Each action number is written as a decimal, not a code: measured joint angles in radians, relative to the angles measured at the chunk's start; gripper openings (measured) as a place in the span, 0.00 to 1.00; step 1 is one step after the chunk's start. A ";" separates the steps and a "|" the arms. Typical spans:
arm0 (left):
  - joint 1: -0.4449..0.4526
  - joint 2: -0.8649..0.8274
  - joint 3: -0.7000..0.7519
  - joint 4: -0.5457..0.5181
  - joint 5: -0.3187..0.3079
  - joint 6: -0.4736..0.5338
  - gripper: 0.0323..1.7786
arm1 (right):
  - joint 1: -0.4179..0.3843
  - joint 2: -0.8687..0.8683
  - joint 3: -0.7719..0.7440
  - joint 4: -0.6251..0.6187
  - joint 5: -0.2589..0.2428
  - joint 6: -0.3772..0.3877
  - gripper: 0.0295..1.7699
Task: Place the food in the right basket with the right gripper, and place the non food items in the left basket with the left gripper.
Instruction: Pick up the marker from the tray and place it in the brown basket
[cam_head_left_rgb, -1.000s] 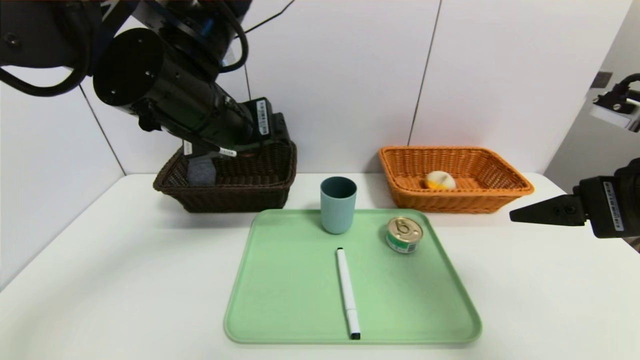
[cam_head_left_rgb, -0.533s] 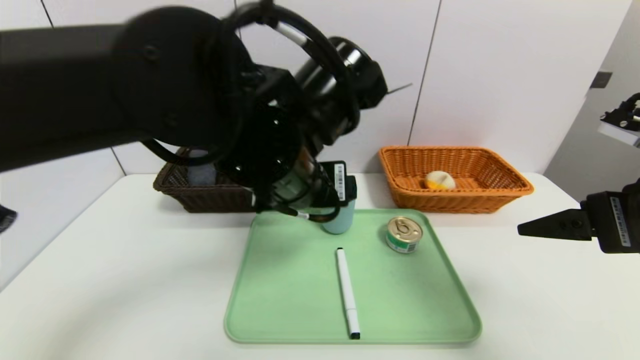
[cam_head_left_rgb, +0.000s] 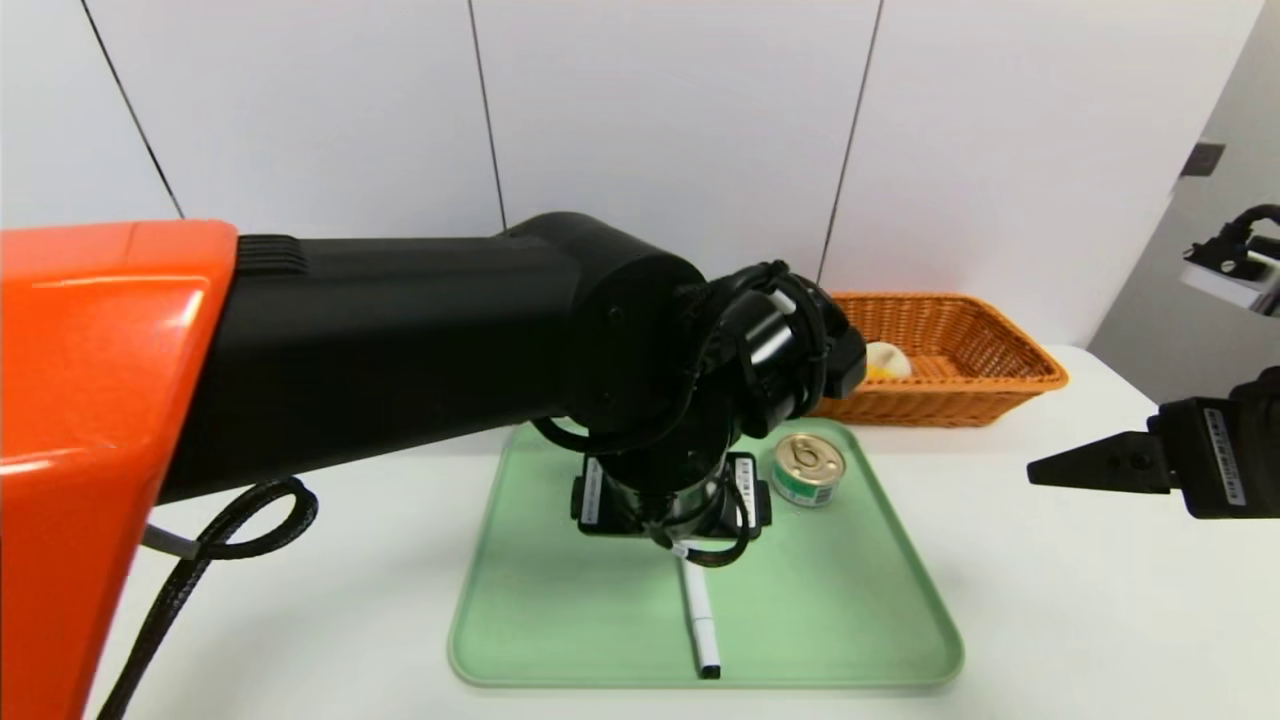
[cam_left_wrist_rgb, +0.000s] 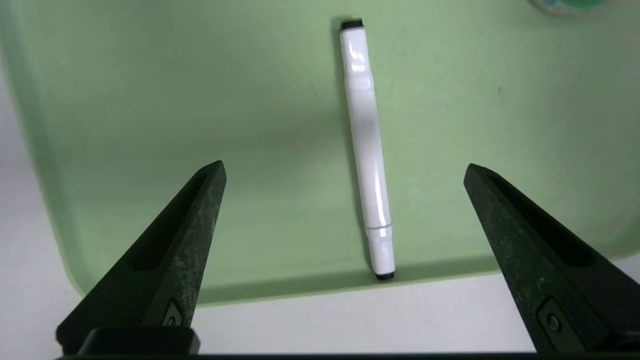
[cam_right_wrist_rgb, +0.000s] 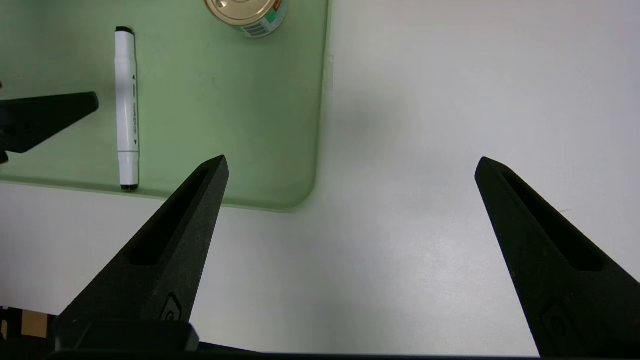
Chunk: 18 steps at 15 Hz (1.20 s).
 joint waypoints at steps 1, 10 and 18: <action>0.000 0.011 0.000 0.001 -0.006 -0.010 0.95 | 0.000 0.001 0.004 -0.001 0.000 0.000 0.97; 0.000 0.078 0.000 -0.008 -0.048 -0.020 0.95 | 0.000 0.007 0.021 -0.001 -0.002 0.000 0.97; 0.000 0.109 -0.001 -0.016 -0.063 -0.017 0.95 | 0.000 0.009 0.022 -0.002 -0.002 -0.003 0.97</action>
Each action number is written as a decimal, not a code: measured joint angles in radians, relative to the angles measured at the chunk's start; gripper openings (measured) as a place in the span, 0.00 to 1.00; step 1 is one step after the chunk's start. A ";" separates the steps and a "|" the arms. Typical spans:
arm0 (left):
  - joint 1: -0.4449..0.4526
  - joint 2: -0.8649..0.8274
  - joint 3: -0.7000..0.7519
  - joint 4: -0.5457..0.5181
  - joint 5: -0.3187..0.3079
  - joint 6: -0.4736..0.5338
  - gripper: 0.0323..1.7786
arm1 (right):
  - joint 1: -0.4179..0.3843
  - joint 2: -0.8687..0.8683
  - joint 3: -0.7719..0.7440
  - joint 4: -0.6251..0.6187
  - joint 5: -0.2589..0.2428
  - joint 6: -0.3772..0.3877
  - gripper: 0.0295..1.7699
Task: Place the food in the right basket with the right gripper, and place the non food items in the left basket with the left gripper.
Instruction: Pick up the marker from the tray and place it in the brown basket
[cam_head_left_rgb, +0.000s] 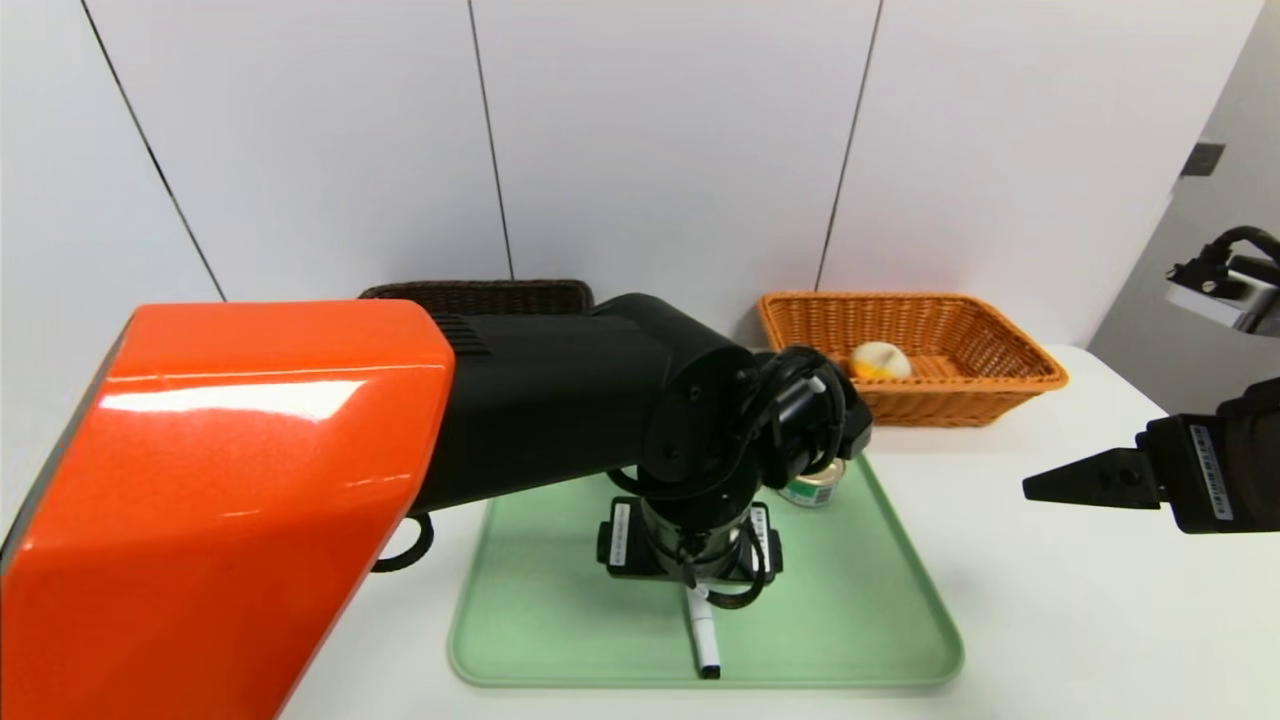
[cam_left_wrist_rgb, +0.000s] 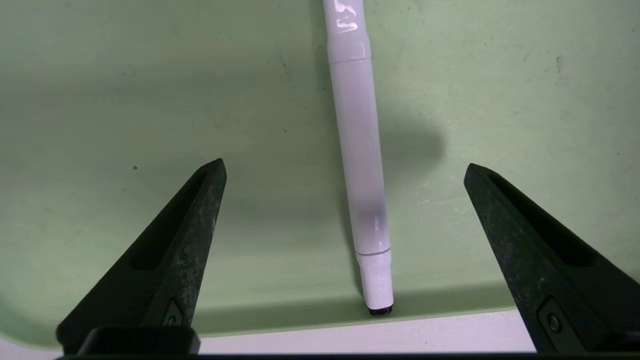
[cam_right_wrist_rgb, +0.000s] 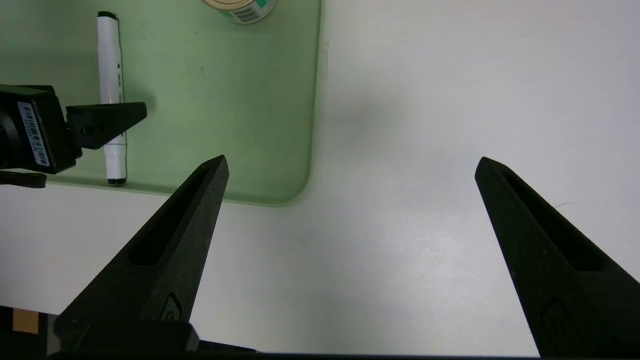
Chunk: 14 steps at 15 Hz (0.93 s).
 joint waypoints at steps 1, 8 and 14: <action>0.000 0.002 0.000 0.000 -0.001 0.001 0.95 | 0.000 0.000 0.000 0.000 0.000 0.000 0.97; 0.001 0.019 0.000 -0.014 -0.025 0.000 0.95 | 0.000 -0.004 -0.001 0.001 0.000 -0.005 0.97; 0.001 0.026 0.000 -0.014 -0.025 -0.001 0.95 | 0.000 -0.004 -0.001 0.000 0.000 -0.009 0.97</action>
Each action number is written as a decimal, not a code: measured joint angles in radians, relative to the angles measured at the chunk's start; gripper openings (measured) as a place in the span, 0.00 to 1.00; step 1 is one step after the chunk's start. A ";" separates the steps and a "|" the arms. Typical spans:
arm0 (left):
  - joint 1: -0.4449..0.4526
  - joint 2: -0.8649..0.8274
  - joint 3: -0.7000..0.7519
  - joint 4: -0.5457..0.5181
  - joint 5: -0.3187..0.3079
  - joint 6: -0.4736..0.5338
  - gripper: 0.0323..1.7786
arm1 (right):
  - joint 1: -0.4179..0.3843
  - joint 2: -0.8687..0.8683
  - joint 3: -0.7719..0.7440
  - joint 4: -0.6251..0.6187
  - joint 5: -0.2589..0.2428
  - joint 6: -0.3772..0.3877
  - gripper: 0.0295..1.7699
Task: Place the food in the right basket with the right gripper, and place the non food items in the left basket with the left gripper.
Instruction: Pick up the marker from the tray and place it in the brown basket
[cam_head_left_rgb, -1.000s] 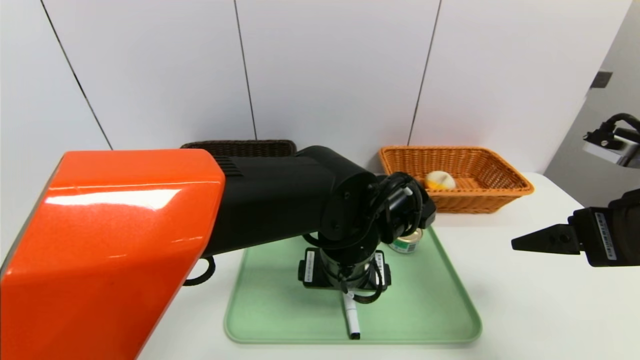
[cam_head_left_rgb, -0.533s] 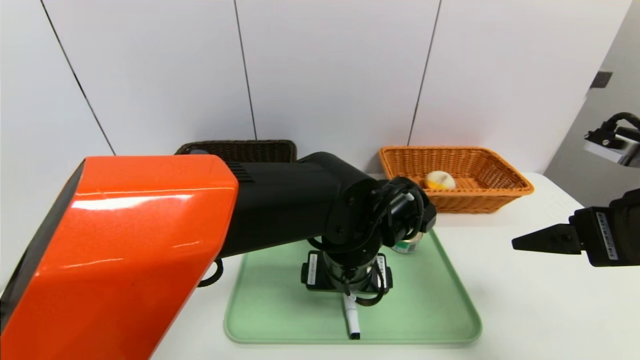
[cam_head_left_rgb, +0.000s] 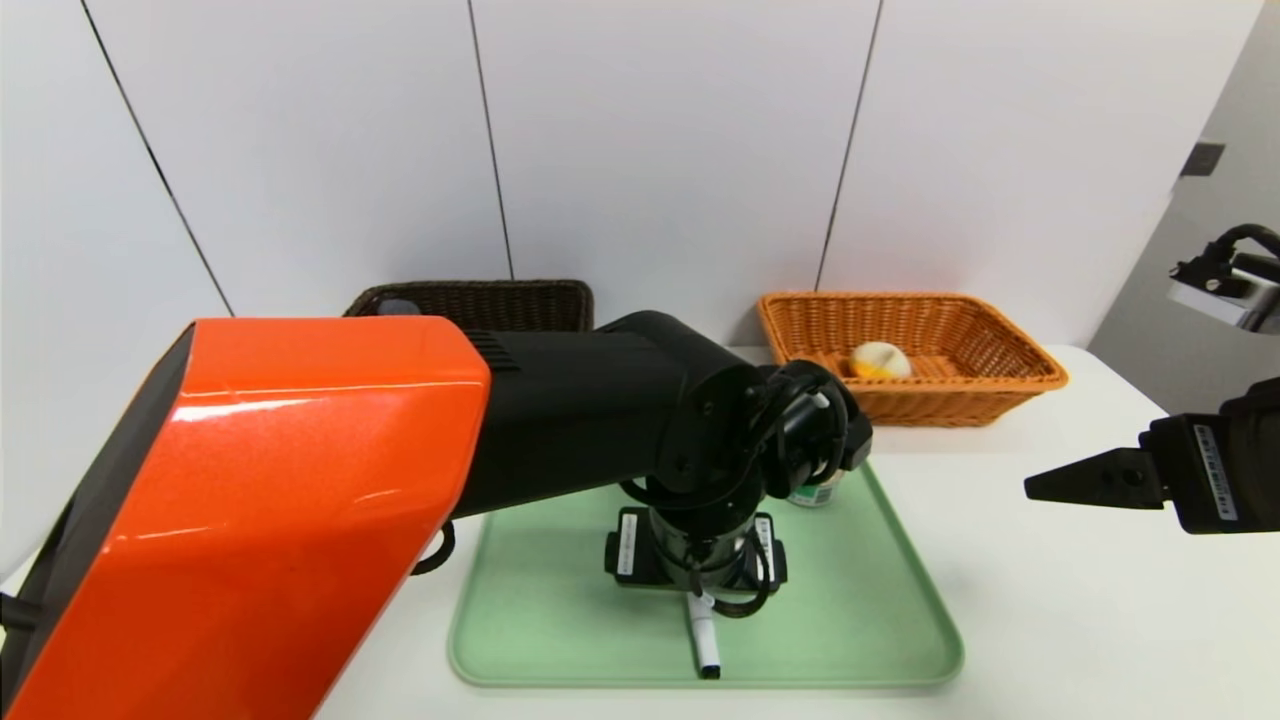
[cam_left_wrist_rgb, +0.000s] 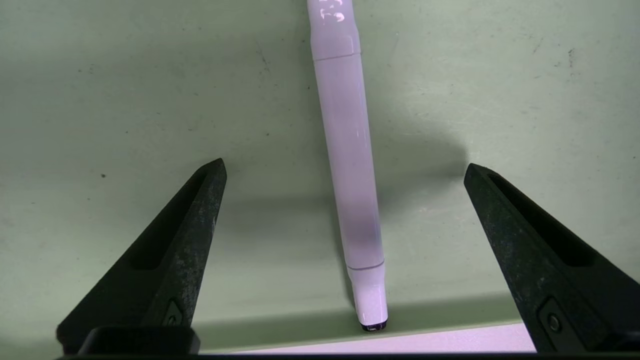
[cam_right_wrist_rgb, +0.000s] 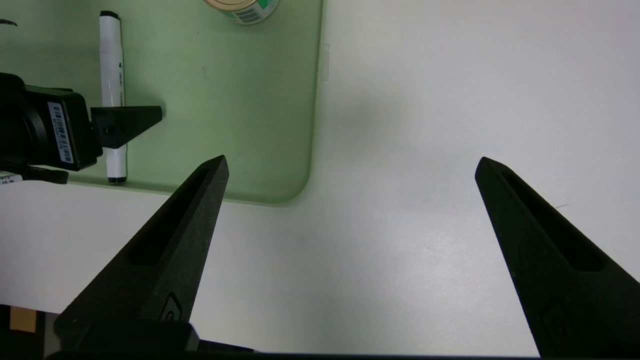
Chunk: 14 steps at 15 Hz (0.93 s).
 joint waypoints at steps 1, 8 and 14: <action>0.000 0.000 0.000 0.000 0.000 0.000 0.95 | 0.000 0.000 0.000 0.000 0.000 0.000 0.97; 0.000 0.007 -0.001 0.000 0.001 -0.003 0.49 | 0.004 -0.005 -0.003 0.000 0.001 -0.008 0.97; 0.001 0.019 -0.001 -0.002 0.001 -0.005 0.07 | 0.015 -0.030 -0.007 0.000 0.005 -0.018 0.97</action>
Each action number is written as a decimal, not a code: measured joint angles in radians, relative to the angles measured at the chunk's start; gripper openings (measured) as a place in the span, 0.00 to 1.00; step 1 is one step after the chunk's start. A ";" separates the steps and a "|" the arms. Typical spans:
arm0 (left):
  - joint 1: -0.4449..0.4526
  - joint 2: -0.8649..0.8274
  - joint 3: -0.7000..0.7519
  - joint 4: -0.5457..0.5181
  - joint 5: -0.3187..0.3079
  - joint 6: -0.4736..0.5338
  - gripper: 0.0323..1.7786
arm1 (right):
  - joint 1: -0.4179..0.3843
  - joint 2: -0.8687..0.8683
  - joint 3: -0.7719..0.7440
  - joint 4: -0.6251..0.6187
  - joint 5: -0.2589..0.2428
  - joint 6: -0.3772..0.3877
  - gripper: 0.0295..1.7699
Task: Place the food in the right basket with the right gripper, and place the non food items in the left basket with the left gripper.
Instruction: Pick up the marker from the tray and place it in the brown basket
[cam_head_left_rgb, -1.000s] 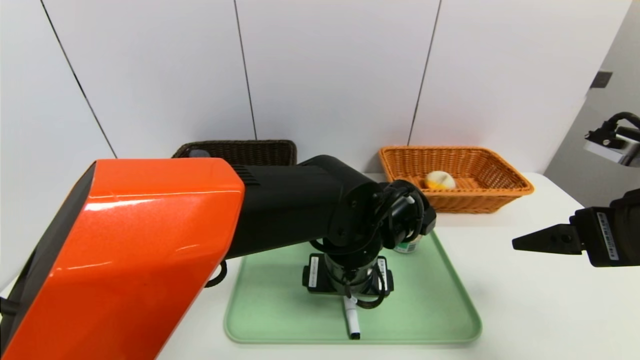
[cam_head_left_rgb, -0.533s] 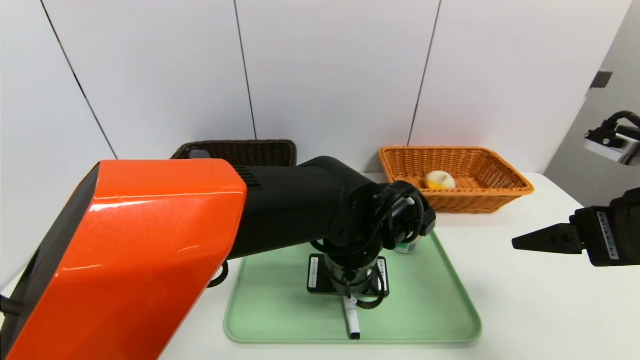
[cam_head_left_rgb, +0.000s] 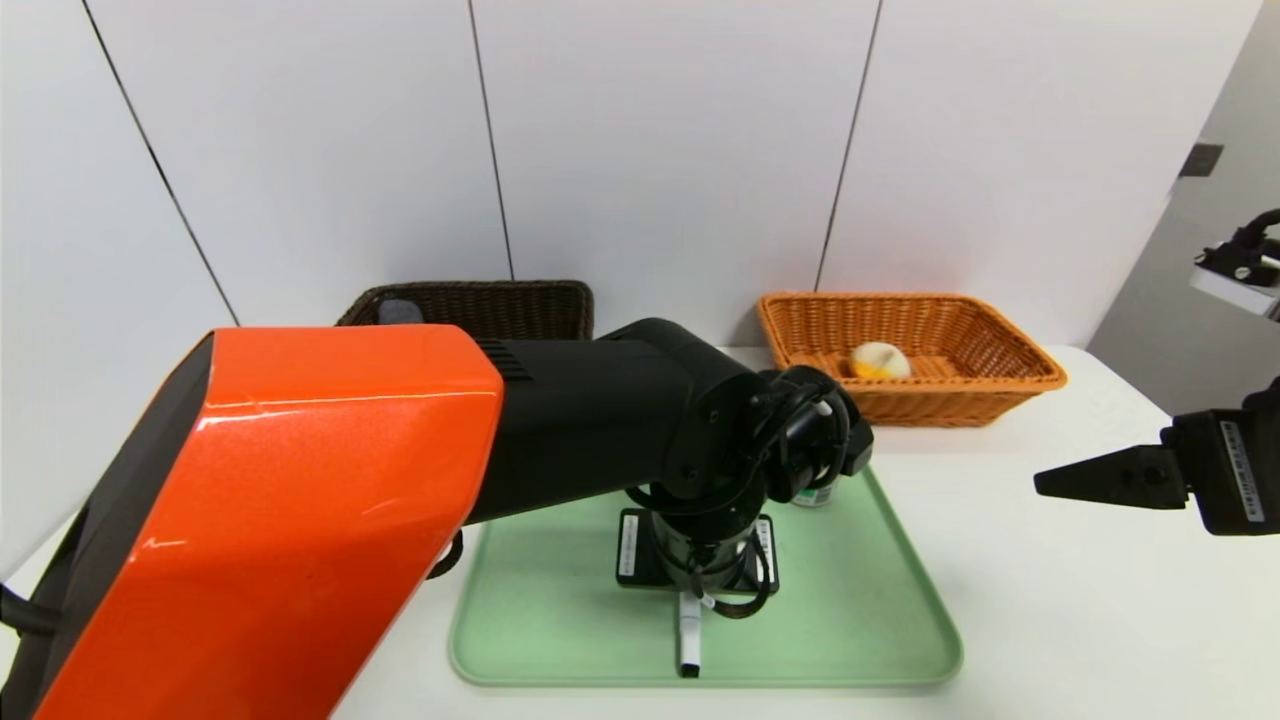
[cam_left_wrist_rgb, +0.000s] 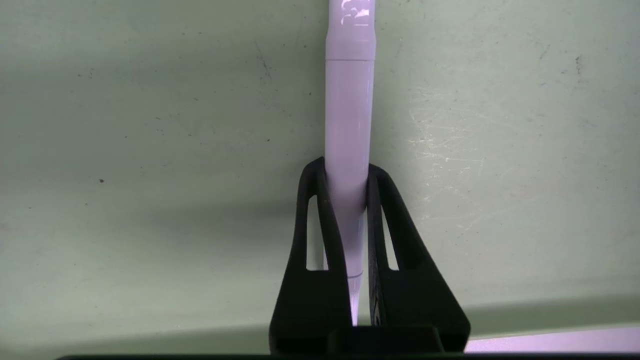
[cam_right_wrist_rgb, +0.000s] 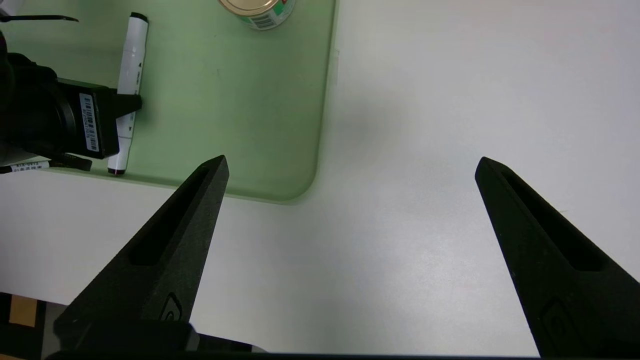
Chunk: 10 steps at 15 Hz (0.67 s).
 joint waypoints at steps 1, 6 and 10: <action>0.000 -0.002 0.001 0.000 -0.001 0.000 0.07 | 0.000 -0.003 0.000 0.000 0.001 0.000 0.97; 0.001 -0.077 0.002 -0.010 -0.002 0.006 0.07 | 0.000 -0.008 0.001 -0.001 0.001 0.001 0.97; 0.021 -0.203 0.009 0.049 0.000 0.006 0.07 | 0.000 -0.003 0.004 0.000 0.005 0.000 0.97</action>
